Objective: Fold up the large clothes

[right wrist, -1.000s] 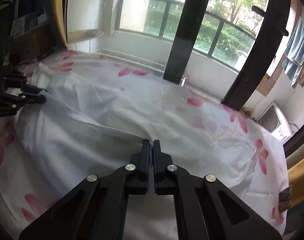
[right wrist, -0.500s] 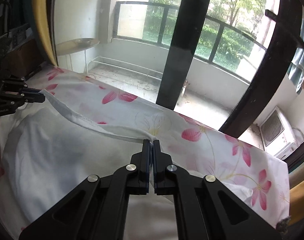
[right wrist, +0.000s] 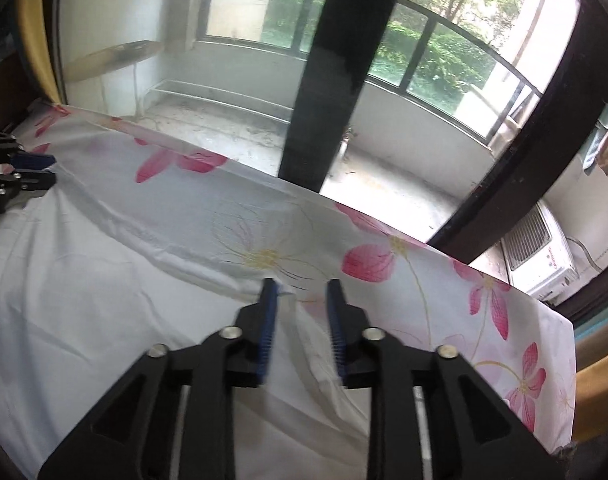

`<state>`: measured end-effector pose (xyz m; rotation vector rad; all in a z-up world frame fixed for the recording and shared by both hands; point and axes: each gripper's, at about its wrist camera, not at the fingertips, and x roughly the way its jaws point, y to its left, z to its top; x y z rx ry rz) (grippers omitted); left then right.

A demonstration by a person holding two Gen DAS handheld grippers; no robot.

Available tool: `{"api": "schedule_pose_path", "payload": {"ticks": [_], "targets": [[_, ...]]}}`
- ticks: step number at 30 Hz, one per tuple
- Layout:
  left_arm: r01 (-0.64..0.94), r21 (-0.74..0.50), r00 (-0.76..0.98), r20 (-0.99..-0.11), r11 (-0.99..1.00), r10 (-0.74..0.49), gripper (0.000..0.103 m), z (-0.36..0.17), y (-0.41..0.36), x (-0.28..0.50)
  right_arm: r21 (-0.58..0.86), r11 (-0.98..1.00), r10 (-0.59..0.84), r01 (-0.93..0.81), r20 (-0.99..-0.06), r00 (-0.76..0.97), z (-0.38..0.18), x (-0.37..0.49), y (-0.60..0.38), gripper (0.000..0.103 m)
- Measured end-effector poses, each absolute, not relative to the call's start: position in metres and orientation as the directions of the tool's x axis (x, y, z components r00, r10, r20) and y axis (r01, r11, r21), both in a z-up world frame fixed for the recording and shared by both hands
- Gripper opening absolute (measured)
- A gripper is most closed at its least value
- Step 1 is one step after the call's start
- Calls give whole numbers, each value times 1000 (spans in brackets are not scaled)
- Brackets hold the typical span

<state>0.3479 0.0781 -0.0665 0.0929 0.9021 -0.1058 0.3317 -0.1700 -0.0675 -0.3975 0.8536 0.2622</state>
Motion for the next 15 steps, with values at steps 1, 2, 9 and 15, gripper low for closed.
{"api": "schedule_pose_path", "payload": {"ticks": [1,2,9,15], "targets": [[115,31,623,-781,993,-48,46,-64,81,345,-236,898,59,-371,-771,634,-67,332,-172,33],[105,22,630,-775,994,-49,48,-60,85,342,-237,902,52,-361,-770,636,-65,331,-177,34],[101,52,692,-722,994,-32,55,-22,104,319,-238,931,18,-277,-728,685,-41,318,-221,41],[54,-1,710,-703,999,-39,56,-8,134,313,-236,953,-44,-190,-728,684,-32,309,-269,41]]}}
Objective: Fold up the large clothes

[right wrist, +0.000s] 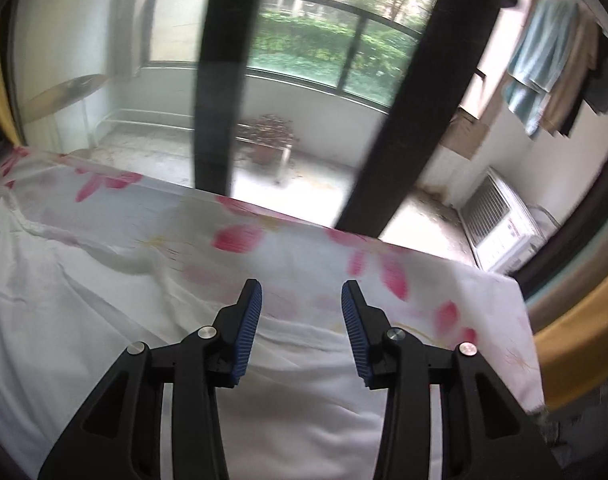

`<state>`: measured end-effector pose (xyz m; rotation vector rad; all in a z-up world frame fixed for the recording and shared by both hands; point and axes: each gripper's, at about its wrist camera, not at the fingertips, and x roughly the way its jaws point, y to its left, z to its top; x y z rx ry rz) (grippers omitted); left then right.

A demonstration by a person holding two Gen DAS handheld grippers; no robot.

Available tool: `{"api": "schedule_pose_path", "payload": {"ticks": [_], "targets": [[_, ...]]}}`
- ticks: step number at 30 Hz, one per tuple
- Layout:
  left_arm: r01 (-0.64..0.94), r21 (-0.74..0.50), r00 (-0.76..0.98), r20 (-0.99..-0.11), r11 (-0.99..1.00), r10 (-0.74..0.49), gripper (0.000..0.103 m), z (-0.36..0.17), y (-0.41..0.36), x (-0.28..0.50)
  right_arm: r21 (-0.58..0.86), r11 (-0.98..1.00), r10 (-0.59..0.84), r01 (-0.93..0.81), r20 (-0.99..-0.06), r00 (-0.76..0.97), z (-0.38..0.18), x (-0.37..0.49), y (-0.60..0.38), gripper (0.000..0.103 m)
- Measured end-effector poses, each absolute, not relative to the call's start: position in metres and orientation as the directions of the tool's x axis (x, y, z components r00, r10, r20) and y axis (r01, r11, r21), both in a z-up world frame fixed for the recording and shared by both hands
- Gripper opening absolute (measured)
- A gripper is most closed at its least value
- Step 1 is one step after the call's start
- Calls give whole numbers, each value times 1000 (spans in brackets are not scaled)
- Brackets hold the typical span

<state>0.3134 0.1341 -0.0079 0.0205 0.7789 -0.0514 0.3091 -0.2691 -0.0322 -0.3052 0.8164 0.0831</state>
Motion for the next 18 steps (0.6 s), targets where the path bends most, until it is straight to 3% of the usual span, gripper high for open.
{"api": "schedule_pose_path", "payload": {"ticks": [7,11,18], "targets": [[-6,-55,746,-665,998,-32,56,-1,160,256,-218,971,-105,-97,-755,647,-47,293,-321,41],[20,-64,691,-721,998,-60,59,-21,162,217,-170,983,-93,-68,-783,615,-59,287,-338,41],[-56,31,612,-789,998,59,65,-60,173,193,-142,988,-82,-55,-802,592,-71,293,-348,42]]}}
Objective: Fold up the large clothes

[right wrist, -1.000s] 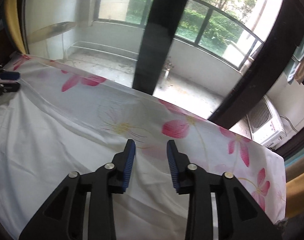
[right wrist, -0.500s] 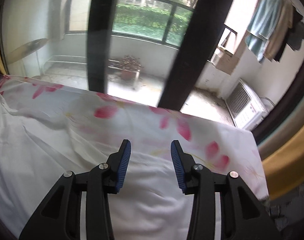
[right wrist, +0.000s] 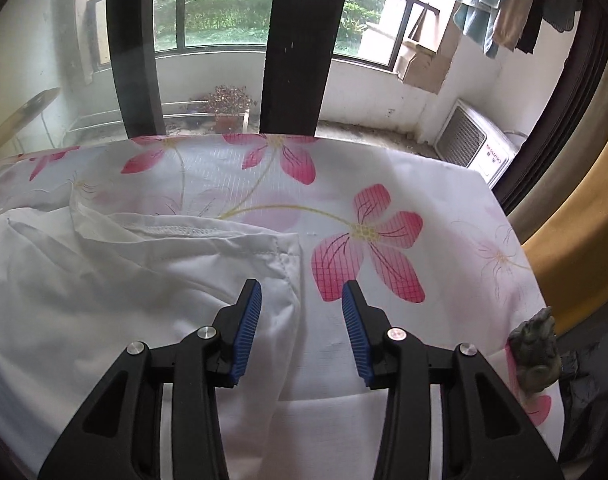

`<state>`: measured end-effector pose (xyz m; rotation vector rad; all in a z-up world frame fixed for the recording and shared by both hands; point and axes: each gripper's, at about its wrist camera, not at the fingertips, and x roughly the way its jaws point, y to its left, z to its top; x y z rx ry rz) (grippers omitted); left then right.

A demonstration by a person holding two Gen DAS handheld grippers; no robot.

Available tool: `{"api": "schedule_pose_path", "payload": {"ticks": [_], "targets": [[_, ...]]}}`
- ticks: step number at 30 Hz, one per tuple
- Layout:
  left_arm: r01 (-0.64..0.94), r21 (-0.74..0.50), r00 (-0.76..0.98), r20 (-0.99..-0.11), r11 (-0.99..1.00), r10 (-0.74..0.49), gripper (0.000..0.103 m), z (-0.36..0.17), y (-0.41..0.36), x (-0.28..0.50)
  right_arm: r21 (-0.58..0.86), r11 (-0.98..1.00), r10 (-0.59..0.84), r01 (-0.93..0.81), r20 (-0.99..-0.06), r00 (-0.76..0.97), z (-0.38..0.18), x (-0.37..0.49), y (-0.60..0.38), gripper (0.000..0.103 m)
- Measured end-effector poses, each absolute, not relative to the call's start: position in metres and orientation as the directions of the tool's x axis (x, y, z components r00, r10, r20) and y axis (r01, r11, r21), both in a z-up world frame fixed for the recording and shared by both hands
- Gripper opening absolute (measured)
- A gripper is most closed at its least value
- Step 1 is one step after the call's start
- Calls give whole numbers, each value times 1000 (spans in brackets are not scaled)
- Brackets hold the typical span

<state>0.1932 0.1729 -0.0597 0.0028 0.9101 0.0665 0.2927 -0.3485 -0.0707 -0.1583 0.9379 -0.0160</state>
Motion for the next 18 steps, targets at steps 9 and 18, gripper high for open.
{"api": "schedule_pose_path", "payload": {"ticks": [9,18], "targets": [[-124,-33,603,-796,992,49,65,-73,202,238,-18,1000,0,-25,-802,598,-78,296,-361,42],[-92,-12,625,-779,996,48,16,-80,191,265,6,995,68,-102,-785,615,-81,303,-345,23]]}}
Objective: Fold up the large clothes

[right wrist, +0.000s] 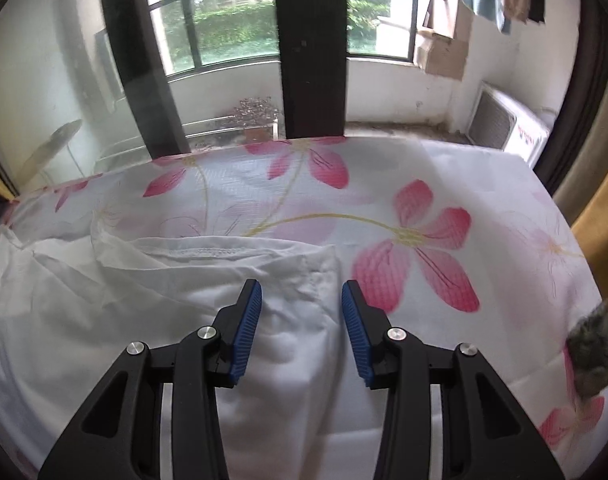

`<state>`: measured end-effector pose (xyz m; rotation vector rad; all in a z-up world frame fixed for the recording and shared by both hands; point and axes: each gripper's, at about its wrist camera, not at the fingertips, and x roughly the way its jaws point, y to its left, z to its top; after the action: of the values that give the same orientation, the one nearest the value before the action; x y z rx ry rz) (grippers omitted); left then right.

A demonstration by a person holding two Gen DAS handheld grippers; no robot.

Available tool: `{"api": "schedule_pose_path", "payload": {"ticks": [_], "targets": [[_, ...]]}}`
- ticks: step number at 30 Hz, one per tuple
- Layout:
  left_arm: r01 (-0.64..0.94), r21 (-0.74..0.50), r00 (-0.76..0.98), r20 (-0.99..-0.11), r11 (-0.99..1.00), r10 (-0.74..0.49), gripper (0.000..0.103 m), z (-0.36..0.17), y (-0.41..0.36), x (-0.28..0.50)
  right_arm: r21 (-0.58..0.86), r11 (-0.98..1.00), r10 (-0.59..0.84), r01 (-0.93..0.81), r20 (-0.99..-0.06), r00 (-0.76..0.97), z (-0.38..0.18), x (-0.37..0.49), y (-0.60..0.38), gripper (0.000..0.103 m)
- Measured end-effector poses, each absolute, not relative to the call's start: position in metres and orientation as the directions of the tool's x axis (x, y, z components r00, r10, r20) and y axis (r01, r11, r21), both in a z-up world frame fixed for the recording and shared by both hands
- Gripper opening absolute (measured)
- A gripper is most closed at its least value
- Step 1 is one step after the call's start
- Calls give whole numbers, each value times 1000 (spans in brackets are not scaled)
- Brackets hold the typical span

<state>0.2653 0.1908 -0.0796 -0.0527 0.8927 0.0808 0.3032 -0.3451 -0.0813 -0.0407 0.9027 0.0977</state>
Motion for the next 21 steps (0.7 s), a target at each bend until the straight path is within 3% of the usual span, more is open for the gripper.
{"api": "schedule_pose_path", "payload": {"ticks": [1,8,21], "targets": [[-98,-7,624,-780,995,56,6,-79,190,266,5,994,70,-107,-786,614,-81,304,-344,2],[-202,-5,663,-736,979,133,4,-67,200,261,-54,997,-7,-54,-764,645,-76,305,-347,1],[-281,-100,590,-802,954,90,4,-76,215,255,-103,992,-122,66,-768,629,-77,306,-369,1]]}}
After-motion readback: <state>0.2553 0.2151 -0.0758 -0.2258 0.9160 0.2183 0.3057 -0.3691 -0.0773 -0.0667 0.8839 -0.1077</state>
